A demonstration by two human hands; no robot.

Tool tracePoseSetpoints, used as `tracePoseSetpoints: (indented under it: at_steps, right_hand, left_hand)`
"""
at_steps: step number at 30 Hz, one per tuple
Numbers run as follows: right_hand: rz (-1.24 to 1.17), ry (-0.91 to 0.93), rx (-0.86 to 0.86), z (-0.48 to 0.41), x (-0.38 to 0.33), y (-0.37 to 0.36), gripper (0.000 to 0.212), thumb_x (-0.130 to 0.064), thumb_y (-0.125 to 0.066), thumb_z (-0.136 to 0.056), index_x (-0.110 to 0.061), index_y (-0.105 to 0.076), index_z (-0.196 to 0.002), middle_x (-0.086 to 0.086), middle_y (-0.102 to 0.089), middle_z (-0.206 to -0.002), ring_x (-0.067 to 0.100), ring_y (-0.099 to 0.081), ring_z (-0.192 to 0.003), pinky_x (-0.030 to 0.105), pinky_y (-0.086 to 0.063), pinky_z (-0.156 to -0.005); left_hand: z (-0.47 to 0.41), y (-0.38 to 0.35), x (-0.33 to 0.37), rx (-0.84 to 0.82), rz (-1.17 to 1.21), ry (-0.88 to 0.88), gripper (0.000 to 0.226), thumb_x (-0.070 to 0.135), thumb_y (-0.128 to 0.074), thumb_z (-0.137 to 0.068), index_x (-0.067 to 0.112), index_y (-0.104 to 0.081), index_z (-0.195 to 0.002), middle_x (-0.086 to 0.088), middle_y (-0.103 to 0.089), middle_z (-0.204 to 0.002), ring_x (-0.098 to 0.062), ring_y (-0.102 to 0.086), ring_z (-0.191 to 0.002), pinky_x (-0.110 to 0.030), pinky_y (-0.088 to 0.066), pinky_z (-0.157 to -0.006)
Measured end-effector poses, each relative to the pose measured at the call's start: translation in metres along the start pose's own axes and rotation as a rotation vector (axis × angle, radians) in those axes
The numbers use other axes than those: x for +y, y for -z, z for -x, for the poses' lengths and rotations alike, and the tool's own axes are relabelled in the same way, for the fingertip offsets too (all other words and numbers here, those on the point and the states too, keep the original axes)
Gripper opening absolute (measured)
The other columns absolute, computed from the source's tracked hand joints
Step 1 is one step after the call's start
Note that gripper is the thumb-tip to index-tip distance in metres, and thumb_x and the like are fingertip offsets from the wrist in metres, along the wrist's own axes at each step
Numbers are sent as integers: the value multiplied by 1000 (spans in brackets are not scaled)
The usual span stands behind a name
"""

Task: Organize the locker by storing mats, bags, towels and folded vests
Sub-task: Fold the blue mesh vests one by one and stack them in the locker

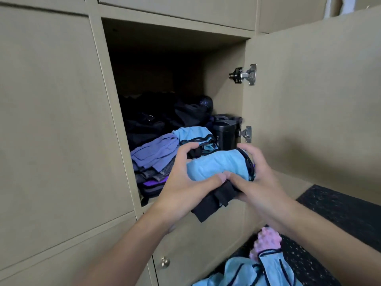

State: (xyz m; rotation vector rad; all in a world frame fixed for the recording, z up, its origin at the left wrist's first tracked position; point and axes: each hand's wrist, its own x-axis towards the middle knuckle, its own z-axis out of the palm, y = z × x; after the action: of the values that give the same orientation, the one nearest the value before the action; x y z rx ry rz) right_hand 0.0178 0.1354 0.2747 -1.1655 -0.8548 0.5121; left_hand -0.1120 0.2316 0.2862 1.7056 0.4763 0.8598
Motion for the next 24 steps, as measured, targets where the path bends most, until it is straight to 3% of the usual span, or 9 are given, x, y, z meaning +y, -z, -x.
tracePoseSetpoints:
  at_steps: [2, 5, 8, 13, 17, 19, 21, 24]
  right_hand:
    - [10, 7, 31, -21, 8, -7, 53, -2, -69, -86, -35, -52, -125, 2, -59, -117, 16, -69, -92, 28, -57, -60]
    - [28, 4, 80, -55, 12, -15, 46, -4, -71, -86, -30, -56, -121, -1, -59, -112, 13, -67, -90, 29, -59, -61]
    - [54, 11, 86, -92, 11, -22, 43, -10, -71, -87, -30, -56, -122, -3, -61, -113, 20, -67, -99, 36, -62, -70]
    - [117, 43, 96, -159, 6, -31, 35, -14, -68, -91, -31, -55, -118, -5, -64, -111, 15, -68, -90, 23, -56, -60]
    - [66, 5, 53, -208, 12, -42, 30, -9, -65, -92, -18, -57, -120, 6, -65, -110, 19, -72, -86, 34, -62, -66]
    - [251, 0, 6, -227, 20, -45, 30, -13, -66, -92, -13, -57, -120, 10, -60, -114, 24, -70, -87, 37, -62, -64]
    - [699, 85, -8, -238, 29, -42, 37, -23, -68, -91, -13, -55, -124, 6, -48, -116, 27, -65, -87, 38, -61, -68]
    - [1141, 378, 63, -240, 44, -37, 37, -31, -62, -93, -23, -51, -127, -1, -38, -117, 20, -56, -90, 37, -53, -70]
  left_hand:
    - [-14, 3, -5, 49, -81, -48, 52, 33, -82, -75, 54, -50, -111, 16, -50, -118, -2, -59, -106, -25, -54, -86]
    - [-40, 11, -8, 77, -176, -66, 38, 38, -77, -79, 52, -54, -106, 20, -45, -122, 9, -48, -111, -11, -45, -76]
    - [-70, 21, -7, 80, -279, -114, 45, 37, -75, -83, 46, -52, -121, 23, -39, -123, 15, -45, -110, 1, -40, -73]
    - [-131, 33, -6, 135, -448, -282, 52, 30, -76, -83, 37, -52, -128, 15, -35, -130, 24, -36, -110, 7, -28, -81]
    - [-177, 46, -14, 191, -602, -331, 50, 29, -73, -85, 28, -55, -132, 9, -28, -136, 1, -39, -121, 8, -22, -85]
    - [-192, 51, -28, 183, -683, -281, 55, 32, -71, -87, 24, -52, -138, 9, -23, -142, -9, -31, -134, -1, -22, -95]
    - [-199, 52, -46, 125, -813, -246, 63, 40, -67, -89, 25, -44, -146, 8, -13, -153, -13, -18, -143, -15, -19, -107]
    - [-204, 50, -66, 122, -1106, -231, 71, 57, -51, -93, 31, -24, -154, 8, 2, -159, -15, 2, -145, -33, -12, -118]
